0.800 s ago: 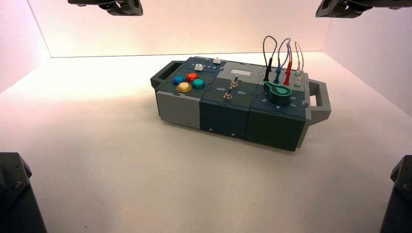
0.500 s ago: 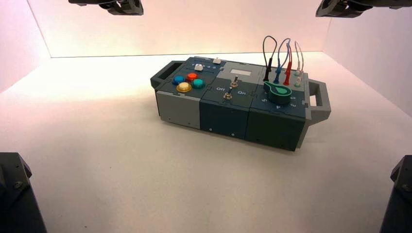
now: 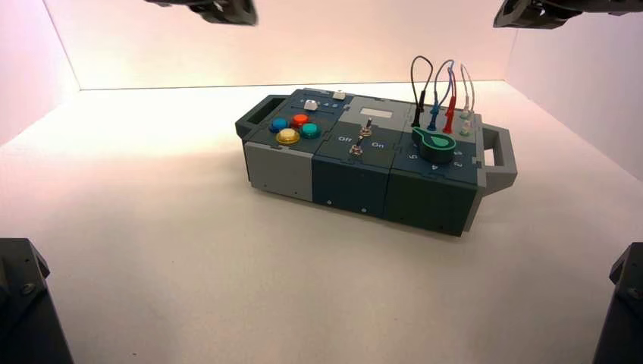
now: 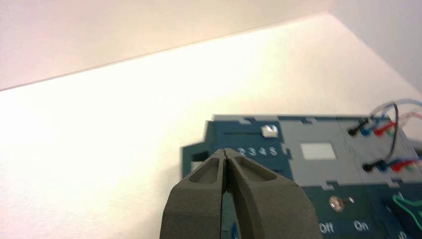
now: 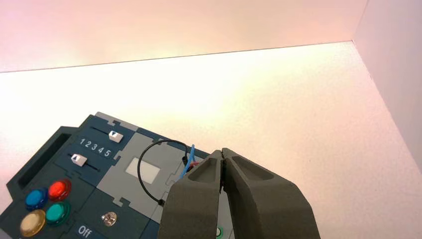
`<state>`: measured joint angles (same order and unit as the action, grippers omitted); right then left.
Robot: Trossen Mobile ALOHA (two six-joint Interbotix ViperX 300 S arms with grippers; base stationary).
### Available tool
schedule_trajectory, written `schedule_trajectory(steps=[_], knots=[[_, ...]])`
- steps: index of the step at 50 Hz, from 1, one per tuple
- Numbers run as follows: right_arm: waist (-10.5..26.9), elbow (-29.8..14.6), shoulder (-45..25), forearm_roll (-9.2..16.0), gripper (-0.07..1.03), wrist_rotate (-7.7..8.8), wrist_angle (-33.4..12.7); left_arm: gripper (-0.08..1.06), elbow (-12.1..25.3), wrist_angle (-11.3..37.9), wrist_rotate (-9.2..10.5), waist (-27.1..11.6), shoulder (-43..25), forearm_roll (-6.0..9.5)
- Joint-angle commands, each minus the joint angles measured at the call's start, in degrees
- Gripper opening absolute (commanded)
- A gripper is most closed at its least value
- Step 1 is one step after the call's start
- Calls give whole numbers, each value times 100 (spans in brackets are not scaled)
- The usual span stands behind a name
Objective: Move the top slider to position 2.
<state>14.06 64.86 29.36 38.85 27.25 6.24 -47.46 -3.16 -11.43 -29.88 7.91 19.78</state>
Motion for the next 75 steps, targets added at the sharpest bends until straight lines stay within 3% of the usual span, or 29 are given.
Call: schedule_trajectory(steps=[1, 16, 28, 59, 75], knots=[[-26, -79, 53, 9, -2, -9, 62, -3, 308, 35, -26, -132, -158, -53], [-18, -70, 62, 9, -2, 0, 62, -3, 686, 62, -26, -466, -431, -70], [-18, -62, 62, 0, -2, 0, 62, -3, 984, 97, -44, -519, -703, -211], [-26, -26, 44, -26, -2, 18, 88, -3, 1925, 281, -35, -756, -1828, -220], [-26, -26, 35, -26, -2, 18, 97, -3, 1995, 360, 9, -835, -2057, -211]])
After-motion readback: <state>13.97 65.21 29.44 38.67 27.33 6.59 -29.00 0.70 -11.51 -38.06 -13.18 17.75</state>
